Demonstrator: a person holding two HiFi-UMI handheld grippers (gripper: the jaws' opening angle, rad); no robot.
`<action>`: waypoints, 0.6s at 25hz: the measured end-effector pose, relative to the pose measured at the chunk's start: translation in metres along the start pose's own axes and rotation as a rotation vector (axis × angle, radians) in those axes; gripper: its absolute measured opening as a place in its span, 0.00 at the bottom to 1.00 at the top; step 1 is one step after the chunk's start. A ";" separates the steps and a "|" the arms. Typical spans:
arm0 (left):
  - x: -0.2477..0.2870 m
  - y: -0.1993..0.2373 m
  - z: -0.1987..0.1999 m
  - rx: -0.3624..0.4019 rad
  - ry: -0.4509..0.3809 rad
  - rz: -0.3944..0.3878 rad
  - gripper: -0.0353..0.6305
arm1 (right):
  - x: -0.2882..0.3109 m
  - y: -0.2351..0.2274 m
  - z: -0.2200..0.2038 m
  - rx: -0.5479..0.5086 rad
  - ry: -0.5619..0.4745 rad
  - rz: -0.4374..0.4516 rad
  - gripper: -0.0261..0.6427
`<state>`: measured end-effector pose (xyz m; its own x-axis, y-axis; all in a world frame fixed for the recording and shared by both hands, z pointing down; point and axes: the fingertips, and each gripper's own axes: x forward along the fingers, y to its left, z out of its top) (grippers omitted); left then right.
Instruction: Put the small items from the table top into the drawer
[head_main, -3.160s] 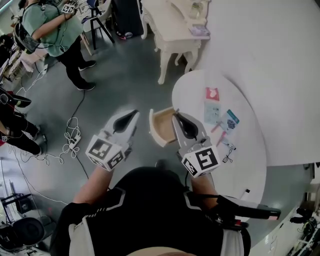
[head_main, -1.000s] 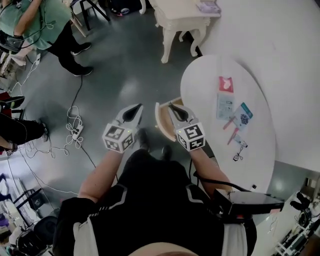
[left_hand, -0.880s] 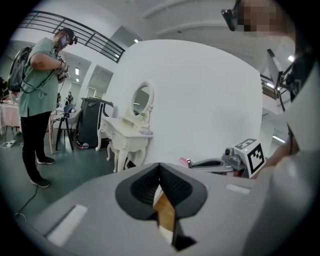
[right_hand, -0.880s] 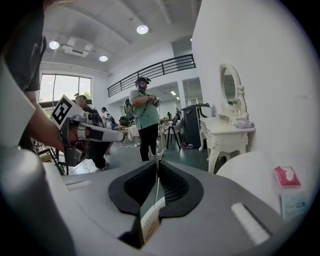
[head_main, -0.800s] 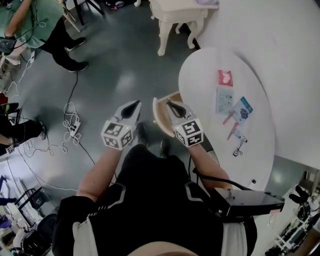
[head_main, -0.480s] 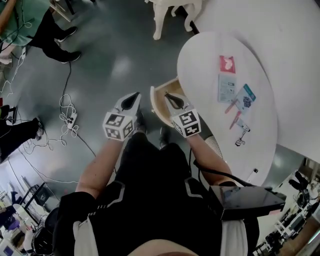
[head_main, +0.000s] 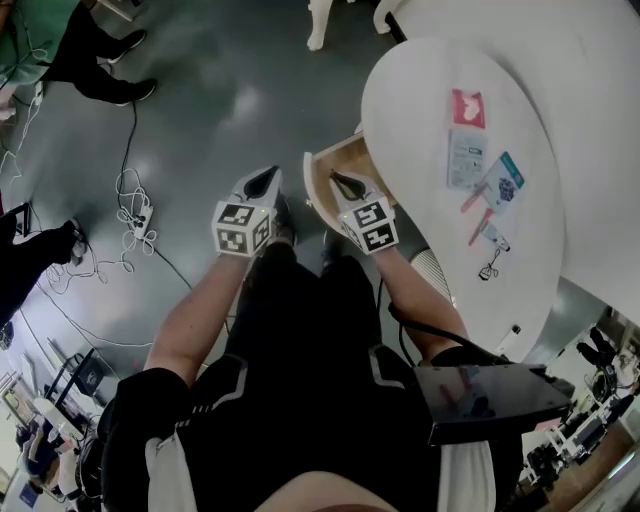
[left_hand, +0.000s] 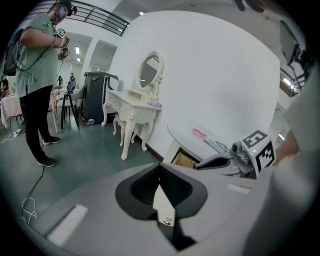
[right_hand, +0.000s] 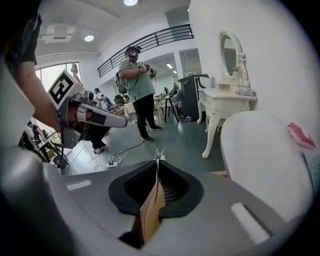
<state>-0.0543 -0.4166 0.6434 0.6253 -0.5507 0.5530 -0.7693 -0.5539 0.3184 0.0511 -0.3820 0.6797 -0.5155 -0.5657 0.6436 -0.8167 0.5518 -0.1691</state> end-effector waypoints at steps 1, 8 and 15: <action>0.003 0.003 -0.003 -0.007 0.012 0.006 0.05 | 0.004 0.000 -0.006 0.004 0.017 -0.002 0.07; 0.018 0.020 -0.020 -0.048 0.051 0.020 0.05 | 0.026 -0.017 -0.040 -0.053 0.141 -0.063 0.08; 0.029 0.020 -0.036 -0.025 0.088 -0.043 0.05 | 0.048 -0.024 -0.067 -0.048 0.250 -0.072 0.08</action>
<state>-0.0561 -0.4213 0.6939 0.6449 -0.4694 0.6032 -0.7457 -0.5593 0.3621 0.0636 -0.3816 0.7651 -0.3716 -0.4384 0.8184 -0.8324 0.5477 -0.0846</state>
